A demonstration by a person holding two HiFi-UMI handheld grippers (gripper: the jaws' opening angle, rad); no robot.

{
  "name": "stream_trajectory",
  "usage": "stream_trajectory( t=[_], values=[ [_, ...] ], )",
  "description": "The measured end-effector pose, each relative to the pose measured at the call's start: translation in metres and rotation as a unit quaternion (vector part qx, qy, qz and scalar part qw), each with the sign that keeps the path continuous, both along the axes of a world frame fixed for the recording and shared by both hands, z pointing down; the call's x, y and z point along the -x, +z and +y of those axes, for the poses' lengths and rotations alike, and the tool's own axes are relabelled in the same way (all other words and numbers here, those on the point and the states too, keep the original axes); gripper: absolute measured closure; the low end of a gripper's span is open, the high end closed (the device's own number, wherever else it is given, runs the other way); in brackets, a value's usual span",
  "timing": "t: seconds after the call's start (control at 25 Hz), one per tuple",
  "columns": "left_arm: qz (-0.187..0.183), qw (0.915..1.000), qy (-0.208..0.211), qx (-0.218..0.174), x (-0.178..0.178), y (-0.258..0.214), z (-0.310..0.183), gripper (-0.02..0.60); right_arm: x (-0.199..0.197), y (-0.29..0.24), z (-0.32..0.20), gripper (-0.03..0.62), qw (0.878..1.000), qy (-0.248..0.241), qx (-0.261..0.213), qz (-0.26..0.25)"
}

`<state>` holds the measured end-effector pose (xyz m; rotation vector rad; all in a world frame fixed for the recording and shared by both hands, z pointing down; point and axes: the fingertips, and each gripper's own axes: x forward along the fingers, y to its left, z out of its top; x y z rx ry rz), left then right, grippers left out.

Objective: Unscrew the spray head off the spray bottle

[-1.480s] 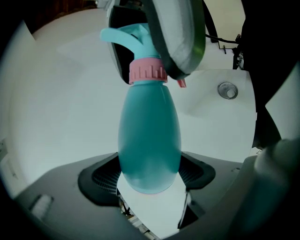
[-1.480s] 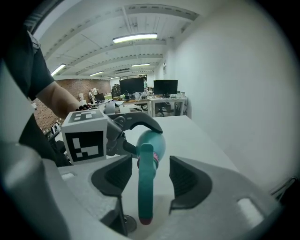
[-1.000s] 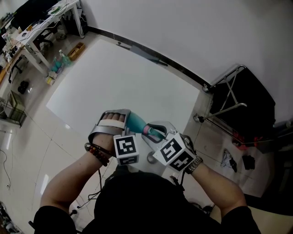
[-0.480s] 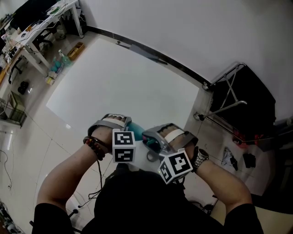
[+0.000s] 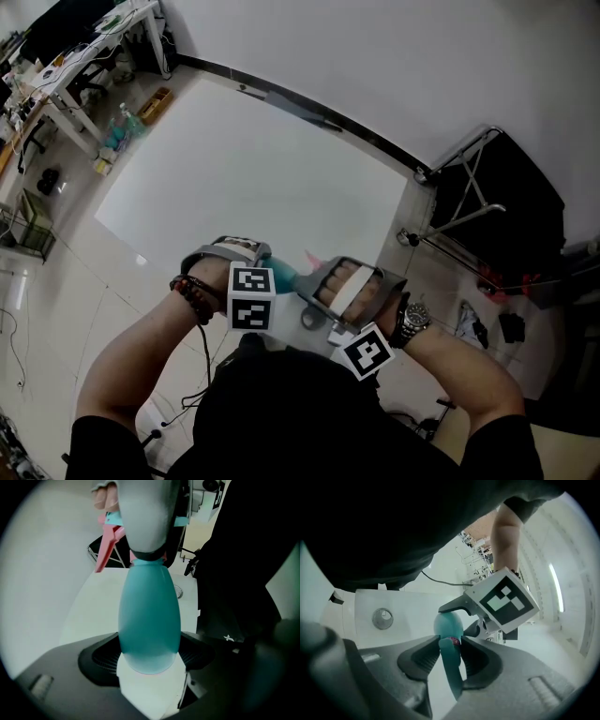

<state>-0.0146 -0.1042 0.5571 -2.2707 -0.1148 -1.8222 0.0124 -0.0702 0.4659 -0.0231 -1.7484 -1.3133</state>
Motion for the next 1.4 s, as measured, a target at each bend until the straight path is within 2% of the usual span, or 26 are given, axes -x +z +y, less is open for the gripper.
stream_trajectory(
  t=[0.08,0.12,0.2,0.28,0.36,0.4,0.44,0.48,0.52,0.56,0.6,0.68,0.72,0.76,0.8,0.84,0.92,0.96,1.0,1.04,1.12,1.24,1.4],
  values=[
    [0.004,0.9999,-0.009,-0.007,0.000,0.001,-0.002,0.178,-0.001,0.000,-0.002,0.468,1.000,0.015,0.013,-0.010],
    [0.007,0.9998,-0.017,-0.011,0.000,0.001,-0.004,0.178,-0.002,-0.001,-0.004,0.449,0.999,0.028,0.026,-0.017],
    [0.013,0.9990,-0.035,-0.023,0.001,0.001,-0.010,0.178,-0.003,-0.006,-0.007,0.366,0.995,0.059,0.062,-0.043],
    [0.020,0.9974,-0.056,-0.041,0.004,0.001,-0.019,0.179,-0.002,-0.018,-0.012,0.340,0.986,0.099,0.105,-0.087],
    [0.027,0.9944,-0.081,-0.064,0.007,0.000,-0.030,0.178,-0.002,-0.035,-0.020,0.330,0.967,0.147,0.151,-0.145],
    [0.031,0.9921,-0.095,-0.076,0.008,0.000,-0.036,0.178,-0.003,-0.046,-0.026,0.329,0.952,0.174,0.177,-0.180],
    [0.035,0.9892,-0.111,-0.090,0.009,-0.001,-0.043,0.179,-0.005,-0.058,-0.032,0.329,0.931,0.203,0.209,-0.220],
    [0.040,0.9856,-0.127,-0.104,0.011,-0.002,-0.050,0.179,-0.008,-0.071,-0.039,0.329,0.902,0.231,0.247,-0.267],
    [0.043,0.9815,-0.144,-0.119,0.013,-0.003,-0.056,0.179,-0.011,-0.084,-0.047,0.329,0.863,0.258,0.292,-0.321],
    [0.046,0.9769,-0.159,-0.135,0.015,-0.005,-0.063,0.179,-0.015,-0.096,-0.056,0.329,0.812,0.286,0.342,-0.377],
    [0.047,0.9720,-0.172,-0.153,0.017,-0.007,-0.070,0.179,-0.023,-0.102,-0.065,0.329,0.748,0.322,0.395,-0.425],
    [0.044,0.9620,-0.191,-0.190,0.022,-0.012,-0.082,0.179,-0.043,-0.103,-0.081,0.329,0.610,0.399,0.487,-0.481],
    [0.041,0.9571,-0.198,-0.208,0.024,-0.014,-0.087,0.179,-0.051,-0.100,-0.086,0.329,0.545,0.429,0.523,-0.495],
    [0.038,0.9524,-0.202,-0.225,0.026,-0.017,-0.092,0.179,-0.057,-0.095,-0.089,0.329,0.489,0.452,0.552,-0.501],
    [0.037,0.9481,-0.205,-0.240,0.027,-0.020,-0.096,0.179,-0.060,-0.089,-0.090,0.329,0.441,0.469,0.577,-0.503],
    [0.036,0.9445,-0.207,-0.252,0.027,-0.023,-0.099,0.179,-0.062,-0.083,-0.090,0.329,0.399,0.481,0.598,-0.502],
    [0.035,0.9386,-0.205,-0.275,0.026,-0.030,-0.104,0.179,-0.058,-0.069,-0.086,0.329,0.323,0.494,0.639,-0.494],
    [0.035,0.9359,-0.202,-0.287,0.024,-0.034,-0.106,0.179,-0.055,-0.063,-0.085,0.329,0.291,0.497,0.655,-0.489],
    [0.036,0.9335,-0.198,-0.297,0.022,-0.037,-0.107,0.179,-0.051,-0.056,-0.085,0.329,0.268,0.499,0.666,-0.485],
    [0.037,0.9315,-0.195,-0.305,0.020,-0.040,-0.107,0.179,-0.048,-0.051,-0.084,0.328,0.251,0.501,0.674,-0.482],
    [0.040,0.9281,-0.189,-0.318,0.013,-0.045,-0.107,0.179,-0.044,-0.041,-0.086,0.326,0.230,0.503,0.682,-0.478],
    [0.042,0.9242,-0.179,-0.334,0.005,-0.052,-0.106,0.179,-0.039,-0.033,-0.090,0.326,0.206,0.501,0.689,-0.482],
    [0.039,0.9168,-0.164,-0.362,0.002,-0.060,-0.107,0.179,-0.029,-0.031,-0.097,0.327,0.192,0.499,0.692,-0.485]
  ],
)
